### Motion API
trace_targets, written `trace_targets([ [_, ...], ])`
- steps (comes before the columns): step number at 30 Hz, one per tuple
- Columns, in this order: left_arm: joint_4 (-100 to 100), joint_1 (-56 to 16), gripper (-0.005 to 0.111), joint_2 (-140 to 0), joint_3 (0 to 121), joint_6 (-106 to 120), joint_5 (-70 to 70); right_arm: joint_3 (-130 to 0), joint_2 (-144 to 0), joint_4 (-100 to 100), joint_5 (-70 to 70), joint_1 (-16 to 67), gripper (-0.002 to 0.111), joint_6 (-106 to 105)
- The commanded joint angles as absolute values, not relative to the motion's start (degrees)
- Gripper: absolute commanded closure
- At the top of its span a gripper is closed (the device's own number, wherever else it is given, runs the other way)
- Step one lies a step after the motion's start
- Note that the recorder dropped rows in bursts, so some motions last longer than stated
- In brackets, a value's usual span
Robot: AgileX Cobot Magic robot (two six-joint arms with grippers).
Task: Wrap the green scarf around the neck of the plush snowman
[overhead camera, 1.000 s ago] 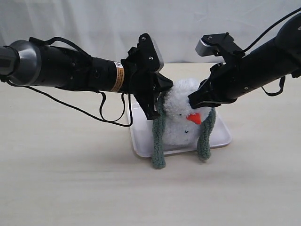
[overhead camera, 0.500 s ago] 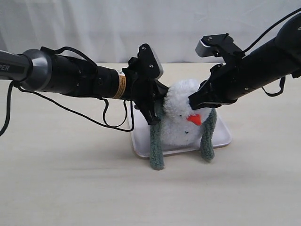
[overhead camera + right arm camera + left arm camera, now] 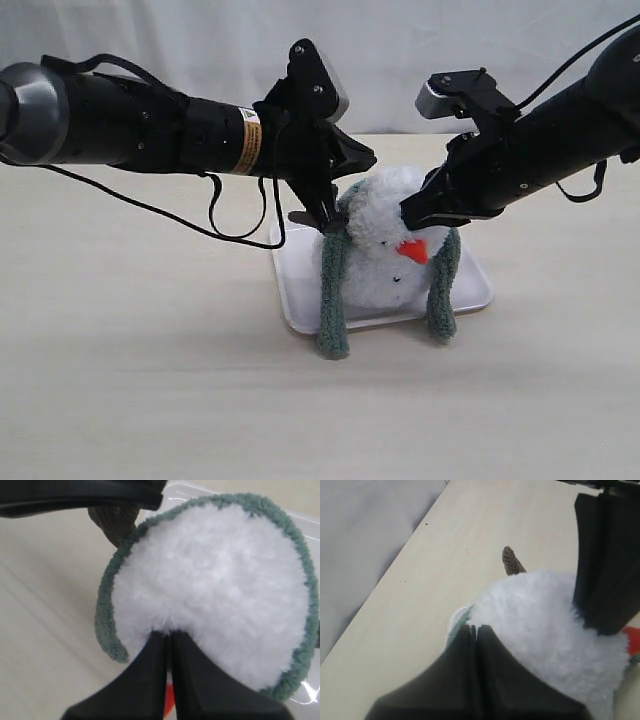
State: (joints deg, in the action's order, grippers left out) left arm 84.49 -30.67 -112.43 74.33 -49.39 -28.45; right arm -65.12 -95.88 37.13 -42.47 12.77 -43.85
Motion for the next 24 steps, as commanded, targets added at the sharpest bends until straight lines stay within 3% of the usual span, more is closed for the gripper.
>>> trace_targets([
  [1,92.11,-30.61,0.107,-109.47,74.47,-57.35,-27.94,-66.02,-95.85,36.61,-42.66,12.78,0.102,-44.23],
  [7,92.46,-30.86,0.107,-108.96,74.47,-58.43,-36.9,-67.32,-93.68,36.61,-42.55,12.78,0.078,-44.66],
  [10,92.34,-32.1,0.107,-109.37,74.47,-58.08,-34.97,-67.78,-91.94,36.64,-42.35,12.78,0.069,-44.73],
  [15,89.46,-34.34,0.107,-110.51,74.47,-54.14,-30.04,-67.78,-88.45,35.15,-42.19,12.78,0.067,-44.23],
  [19,73.69,-35.66,0.107,-112.92,74.47,-41.35,-29.3,-67.64,-86.48,13.89,-40.15,12.68,0.067,-21.01],
  [24,67.89,-36.27,0.107,-116.64,75.65,-34.63,-30.03,-63.42,-91.18,9.41,-37.61,12.68,0.067,-16.62],
])
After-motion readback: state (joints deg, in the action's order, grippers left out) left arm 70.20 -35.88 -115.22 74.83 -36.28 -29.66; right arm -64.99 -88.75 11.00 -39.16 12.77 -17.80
